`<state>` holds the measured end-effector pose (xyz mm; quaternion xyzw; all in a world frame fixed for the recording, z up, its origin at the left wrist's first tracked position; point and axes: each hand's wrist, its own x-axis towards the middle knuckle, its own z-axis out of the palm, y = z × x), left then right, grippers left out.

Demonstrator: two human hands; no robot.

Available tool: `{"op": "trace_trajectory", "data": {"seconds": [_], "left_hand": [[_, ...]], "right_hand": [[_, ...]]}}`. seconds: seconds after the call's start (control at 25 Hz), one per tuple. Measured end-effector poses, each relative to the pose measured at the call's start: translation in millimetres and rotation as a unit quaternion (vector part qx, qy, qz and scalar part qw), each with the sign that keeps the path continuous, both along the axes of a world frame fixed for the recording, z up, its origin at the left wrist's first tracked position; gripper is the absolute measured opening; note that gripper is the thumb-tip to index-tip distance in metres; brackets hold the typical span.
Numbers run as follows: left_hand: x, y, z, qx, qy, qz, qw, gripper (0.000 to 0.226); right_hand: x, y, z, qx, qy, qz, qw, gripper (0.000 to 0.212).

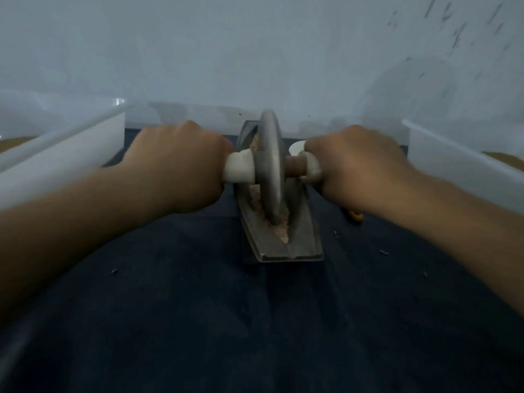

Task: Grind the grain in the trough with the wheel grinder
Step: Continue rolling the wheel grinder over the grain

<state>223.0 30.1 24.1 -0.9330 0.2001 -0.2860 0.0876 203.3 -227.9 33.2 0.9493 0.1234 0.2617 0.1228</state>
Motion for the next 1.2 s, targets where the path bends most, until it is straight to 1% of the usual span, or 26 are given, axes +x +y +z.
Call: {"op": "trace_trajectory", "data": {"seconds": [0.08,0.12,0.16,0.24,0.28,0.32,0.4,0.48,0.52,0.56,0.64,0.68,0.72,0.8,0.84,0.88,0.92,0.96,1.0,1.04,1.12,1.16,1.2], "left_hand": [[-10,4,5,0.014,-0.056,-0.032,0.998,0.009],[-6,1,4,0.024,-0.062,-0.023,0.998,0.008],[1,-3,0,0.031,-0.063,-0.001,0.998,0.007],[27,-19,-3,0.016,-0.041,0.071,0.997,0.007],[39,-26,0,-0.001,-0.019,0.093,0.995,0.01],[49,-32,5,-0.018,0.012,0.109,0.994,0.013],[57,-33,9,-0.04,0.064,0.111,0.991,0.016],[42,-23,4,-0.03,0.086,0.095,0.991,0.017],[29,-16,0,-0.015,0.067,0.078,0.995,0.016],[14,-8,-2,0.0,0.017,0.047,0.999,0.014],[-10,2,5,0.02,-0.082,-0.019,0.996,0.01],[-14,3,8,0.027,-0.109,-0.041,0.993,0.01],[-13,2,8,0.034,-0.109,-0.038,0.993,0.01],[4,-5,-1,0.051,-0.076,0.022,0.996,0.013],[18,-14,-3,0.046,-0.063,0.056,0.995,0.012],[34,-23,-2,0.031,-0.066,0.075,0.995,0.009],[48,-30,1,0.007,-0.055,0.081,0.995,0.008],[59,-34,6,-0.009,-0.035,0.091,0.995,0.01],[64,-38,13,-0.013,-0.013,0.102,0.995,0.014],[64,-39,15,-0.012,0.003,0.103,0.995,0.015],[46,-27,10,-0.004,0.025,0.081,0.996,0.012],[31,-17,4,0.003,0.02,0.061,0.998,0.008],[13,-7,0,0.011,-0.002,0.038,0.999,0.005]], "right_hand": [[-19,-5,-5,0.001,-0.037,0.009,0.999,0.036],[-16,-4,-9,0.0,-0.038,-0.007,0.999,0.04],[-6,-2,-14,0.005,-0.039,-0.024,0.999,0.04],[30,7,-14,0.041,-0.041,-0.041,0.997,0.026],[48,14,-10,0.052,-0.022,-0.061,0.997,0.017],[64,20,-3,0.055,-0.001,-0.073,0.996,0.013],[73,31,12,0.039,0.018,-0.079,0.996,0.019],[54,27,13,0.016,0.039,-0.056,0.998,0.016],[39,19,8,0.015,0.048,-0.039,0.998,0.016],[21,10,2,0.02,0.04,-0.024,0.999,0.02],[-16,-3,-4,0.035,-0.007,0.017,0.999,0.036],[-26,-6,-6,0.046,-0.029,0.032,0.998,0.04],[-27,-7,-10,0.05,-0.048,0.031,0.997,0.042],[-8,-4,-19,0.041,-0.054,-0.008,0.998,0.034],[12,1,-20,0.036,-0.049,-0.039,0.997,0.023],[35,8,-15,0.053,-0.023,-0.061,0.996,0.011],[55,13,-10,0.078,0.023,-0.074,0.994,0.01],[70,18,-1,0.1,0.066,-0.083,0.989,0.017],[78,21,8,0.106,0.096,-0.092,0.986,0.021],[76,23,11,0.092,0.108,-0.095,0.985,0.023],[51,19,11,0.046,0.094,-0.067,0.992,0.02],[33,11,5,0.029,0.056,-0.037,0.997,0.018],[13,4,-1,0.013,-0.001,-0.01,1.0,0.017]]}}
